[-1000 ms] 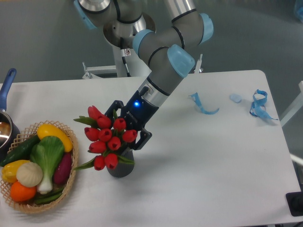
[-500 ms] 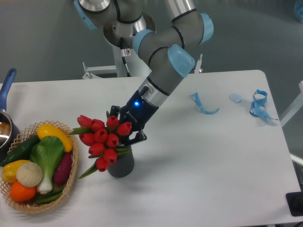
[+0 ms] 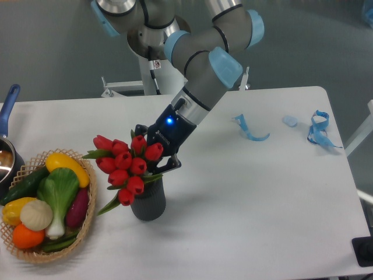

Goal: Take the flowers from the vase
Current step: 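Lift the gripped tulips up out of the grey vase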

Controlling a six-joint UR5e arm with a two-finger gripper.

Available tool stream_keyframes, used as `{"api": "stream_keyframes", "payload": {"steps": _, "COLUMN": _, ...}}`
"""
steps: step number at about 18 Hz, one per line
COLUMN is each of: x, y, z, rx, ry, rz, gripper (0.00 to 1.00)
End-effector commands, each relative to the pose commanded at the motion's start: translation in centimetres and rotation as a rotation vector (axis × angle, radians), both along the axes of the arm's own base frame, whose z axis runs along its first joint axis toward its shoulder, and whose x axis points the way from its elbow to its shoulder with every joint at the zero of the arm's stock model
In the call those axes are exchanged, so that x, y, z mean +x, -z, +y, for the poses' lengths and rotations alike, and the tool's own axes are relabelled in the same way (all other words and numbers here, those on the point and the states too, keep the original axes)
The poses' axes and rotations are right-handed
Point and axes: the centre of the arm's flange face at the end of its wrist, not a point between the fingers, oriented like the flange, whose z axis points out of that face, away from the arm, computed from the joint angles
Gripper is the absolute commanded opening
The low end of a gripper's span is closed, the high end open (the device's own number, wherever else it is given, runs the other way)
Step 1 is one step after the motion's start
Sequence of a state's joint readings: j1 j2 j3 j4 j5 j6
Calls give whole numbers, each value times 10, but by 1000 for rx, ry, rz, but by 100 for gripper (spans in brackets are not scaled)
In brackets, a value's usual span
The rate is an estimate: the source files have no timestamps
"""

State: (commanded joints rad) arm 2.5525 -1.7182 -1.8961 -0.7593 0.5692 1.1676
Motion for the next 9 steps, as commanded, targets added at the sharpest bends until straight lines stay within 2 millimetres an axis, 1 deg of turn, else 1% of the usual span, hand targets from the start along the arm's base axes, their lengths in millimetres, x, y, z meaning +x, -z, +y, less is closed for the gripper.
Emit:
{"api": "stream_keyframes", "payload": {"steps": 3, "x": -2, "y": -30, "z": -5, "rx": 31, "ry": -36, "rz": -21, "gripper": 31}}
{"api": "stream_keyframes", "payload": {"steps": 6, "x": -2, "y": -52, "z": -14, "rx": 57, "ry": -61, "rz": -27, "gripper": 31}}
{"api": "stream_keyframes", "payload": {"steps": 7, "x": -3, "y": -56, "z": -15, "rx": 65, "ry": -62, "rz": -23, "gripper": 31}}
{"api": "stream_keyframes", "payload": {"steps": 9, "x": -7, "y": -74, "z": -22, "rx": 91, "ry": -83, "rz": -26, "gripper": 31}}
